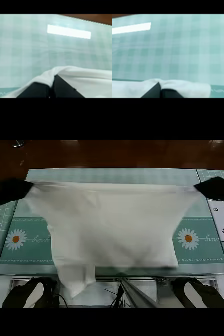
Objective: Fold the shirts.
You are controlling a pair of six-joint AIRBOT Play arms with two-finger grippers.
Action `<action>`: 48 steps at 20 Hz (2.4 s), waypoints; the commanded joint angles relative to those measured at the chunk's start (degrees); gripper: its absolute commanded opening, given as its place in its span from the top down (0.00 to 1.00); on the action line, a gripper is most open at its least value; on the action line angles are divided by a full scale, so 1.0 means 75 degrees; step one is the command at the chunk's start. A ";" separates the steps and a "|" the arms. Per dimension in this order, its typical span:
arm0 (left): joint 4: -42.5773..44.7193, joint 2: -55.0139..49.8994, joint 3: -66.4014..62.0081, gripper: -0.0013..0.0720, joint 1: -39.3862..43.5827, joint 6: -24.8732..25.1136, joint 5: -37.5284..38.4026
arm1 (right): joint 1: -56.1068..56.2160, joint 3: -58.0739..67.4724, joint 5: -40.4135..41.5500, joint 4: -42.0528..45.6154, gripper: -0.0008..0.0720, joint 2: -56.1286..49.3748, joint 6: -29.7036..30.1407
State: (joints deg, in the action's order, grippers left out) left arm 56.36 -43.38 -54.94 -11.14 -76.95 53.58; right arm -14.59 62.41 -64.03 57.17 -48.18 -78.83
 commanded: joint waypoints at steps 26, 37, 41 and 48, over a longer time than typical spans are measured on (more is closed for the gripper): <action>0.0603 -0.2547 0.2597 0.02 -0.2352 0.0463 0.3643 | -0.2040 -0.2856 -0.0239 -0.1233 0.14 -0.1480 0.1212; -0.0527 -0.2465 0.4068 0.02 -0.2419 0.0863 0.2646 | -0.2040 -0.4118 -0.0664 -0.2063 0.13 -0.0219 0.1469; -0.2052 -0.2509 0.4975 0.03 -0.2419 0.1967 0.1792 | -0.2043 -0.4115 -0.0624 -0.2375 0.14 -0.0219 0.1376; -0.2008 -0.2498 0.4823 0.95 -0.2425 0.2366 0.1996 | -0.3468 -0.3888 -0.1151 0.1376 0.14 -0.0219 -0.0146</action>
State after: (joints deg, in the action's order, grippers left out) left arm 42.30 -62.11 -18.70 -29.28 -60.55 68.53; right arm -36.95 33.21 -69.23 52.25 -49.89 -73.10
